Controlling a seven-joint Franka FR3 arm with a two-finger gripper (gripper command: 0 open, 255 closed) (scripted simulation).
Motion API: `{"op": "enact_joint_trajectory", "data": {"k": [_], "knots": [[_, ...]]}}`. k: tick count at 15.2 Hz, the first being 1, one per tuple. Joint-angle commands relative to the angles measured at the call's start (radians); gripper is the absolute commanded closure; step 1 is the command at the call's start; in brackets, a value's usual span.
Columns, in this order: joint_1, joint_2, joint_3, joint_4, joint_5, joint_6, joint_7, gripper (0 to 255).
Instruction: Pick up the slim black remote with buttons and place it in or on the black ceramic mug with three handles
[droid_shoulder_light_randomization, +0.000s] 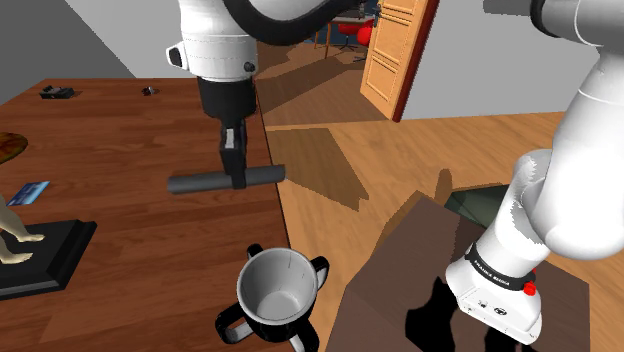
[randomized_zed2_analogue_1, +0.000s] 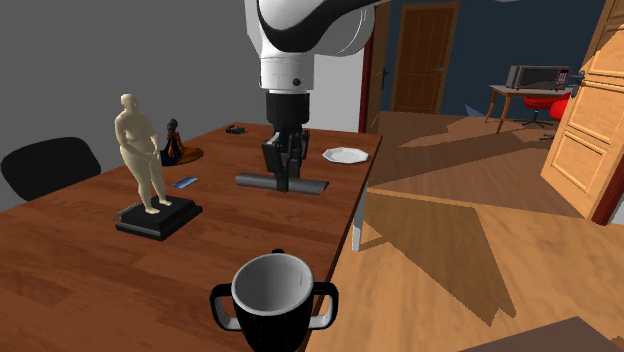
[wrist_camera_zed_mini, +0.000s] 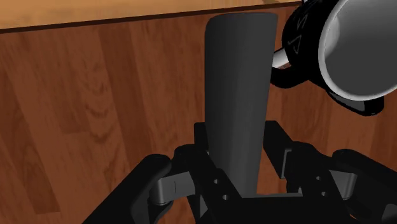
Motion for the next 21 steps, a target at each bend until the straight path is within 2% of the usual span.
{"op": "enact_joint_trajectory", "data": {"k": [1, 12, 21], "knots": [[0.012, -0.054, 0.014, -0.068, 0.019, 0.019, 0.023, 255], [0.108, -0.289, 0.113, -0.339, 0.129, 0.089, 0.174, 255], [0.111, -0.258, 0.123, -0.431, 0.123, 0.21, 0.174, 255]]}}
